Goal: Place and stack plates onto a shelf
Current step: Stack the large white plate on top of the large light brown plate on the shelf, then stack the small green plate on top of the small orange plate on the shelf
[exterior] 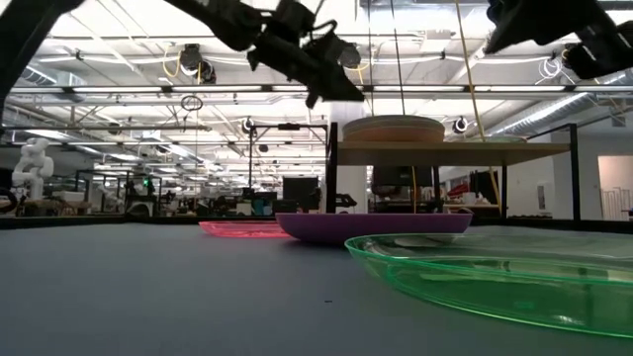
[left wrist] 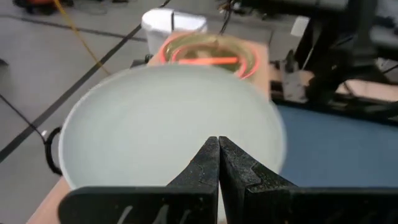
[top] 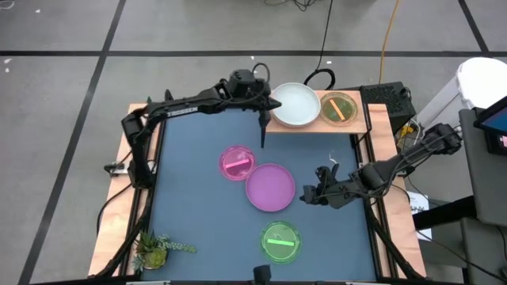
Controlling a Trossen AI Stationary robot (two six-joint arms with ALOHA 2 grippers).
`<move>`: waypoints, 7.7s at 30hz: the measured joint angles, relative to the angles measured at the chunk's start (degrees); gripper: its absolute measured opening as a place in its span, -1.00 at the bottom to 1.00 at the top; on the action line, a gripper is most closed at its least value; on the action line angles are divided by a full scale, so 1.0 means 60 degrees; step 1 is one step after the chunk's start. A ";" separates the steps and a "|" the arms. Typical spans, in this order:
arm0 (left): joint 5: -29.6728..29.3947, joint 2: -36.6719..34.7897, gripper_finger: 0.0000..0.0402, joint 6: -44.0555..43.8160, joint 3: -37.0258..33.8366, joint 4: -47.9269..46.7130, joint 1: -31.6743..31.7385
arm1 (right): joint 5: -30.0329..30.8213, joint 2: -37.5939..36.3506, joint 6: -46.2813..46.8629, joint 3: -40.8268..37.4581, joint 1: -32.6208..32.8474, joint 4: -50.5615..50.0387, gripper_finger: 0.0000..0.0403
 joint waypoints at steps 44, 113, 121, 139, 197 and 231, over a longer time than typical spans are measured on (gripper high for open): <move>-0.1317 -0.2168 -1.00 -0.2164 0.0260 -0.4012 -0.2270 | 0.0295 -0.0729 -0.7038 0.1315 -1.0606 -0.2157 -1.00; -0.1111 -0.2375 -0.99 -0.2475 0.0193 -0.7304 -0.3597 | -0.3718 0.0673 -0.3681 0.1315 -0.1879 -0.2559 -1.00; -0.1464 -0.2368 -0.99 -0.3430 0.0133 -0.7340 -0.5307 | -0.3932 0.1911 -0.3622 0.1315 -0.0690 -0.1277 -0.96; -0.4804 -0.2946 -0.99 -0.7052 -0.1891 -0.5245 -0.9874 | -0.3951 0.3671 -0.4209 0.0422 0.0131 0.1529 -0.34; -0.5373 -0.4441 -0.99 -0.7223 -0.3696 -0.4754 -0.9644 | -0.2403 0.4125 -0.0719 -0.3244 0.1035 0.7576 -0.18; -0.5357 -0.4441 -0.99 -0.7136 -0.3692 -0.4761 -0.9631 | -0.2658 0.4997 -0.0847 -0.3235 0.1060 0.8752 -0.96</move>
